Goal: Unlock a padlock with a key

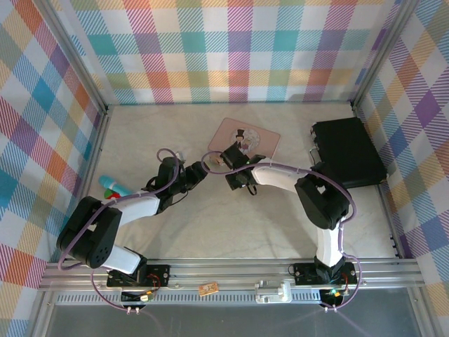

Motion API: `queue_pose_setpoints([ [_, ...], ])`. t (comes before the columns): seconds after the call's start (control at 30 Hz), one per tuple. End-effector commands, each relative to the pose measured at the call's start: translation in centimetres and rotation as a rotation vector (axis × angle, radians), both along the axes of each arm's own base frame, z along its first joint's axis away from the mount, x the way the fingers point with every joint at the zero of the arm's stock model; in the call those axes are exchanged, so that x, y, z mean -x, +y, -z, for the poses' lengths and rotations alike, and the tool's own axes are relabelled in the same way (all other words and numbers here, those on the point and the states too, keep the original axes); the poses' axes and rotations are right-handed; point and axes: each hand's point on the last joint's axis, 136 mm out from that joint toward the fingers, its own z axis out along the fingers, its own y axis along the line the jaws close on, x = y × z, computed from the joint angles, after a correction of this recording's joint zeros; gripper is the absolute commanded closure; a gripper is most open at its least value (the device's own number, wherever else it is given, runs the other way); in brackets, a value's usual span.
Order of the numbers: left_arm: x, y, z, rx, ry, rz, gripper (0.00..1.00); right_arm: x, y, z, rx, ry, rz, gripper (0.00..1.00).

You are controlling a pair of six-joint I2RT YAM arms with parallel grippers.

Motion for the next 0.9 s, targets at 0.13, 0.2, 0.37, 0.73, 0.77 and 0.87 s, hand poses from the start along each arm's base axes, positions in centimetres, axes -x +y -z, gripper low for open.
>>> queue_pose_setpoints([
  [0.13,-1.0,-1.2,-0.1,0.085,-0.01,0.014,0.44,-1.1,-1.9,1.3,0.12,-0.046,0.044,0.43],
  [0.2,-1.1,-1.5,0.0,0.108,-0.008,0.019,0.44,-1.1,-1.8,1.7,0.122,-0.033,0.044,0.44],
  [0.37,-1.4,-2.1,-0.3,0.153,-0.025,0.032,0.46,-0.7,-2.0,2.8,0.117,0.017,0.055,0.53],
  [0.73,-1.0,-4.2,-1.0,0.101,-0.073,0.117,0.5,0.6,-0.3,1.4,-0.273,0.202,0.008,0.9],
  [0.77,-1.0,-4.6,-1.0,0.095,-0.079,0.13,0.5,0.7,0.0,1.2,-0.315,0.222,-0.019,0.93],
  [0.87,-1.2,-5.9,-0.7,0.085,-0.097,0.158,0.51,1.1,0.7,0.7,-0.406,0.261,-0.094,0.99],
])
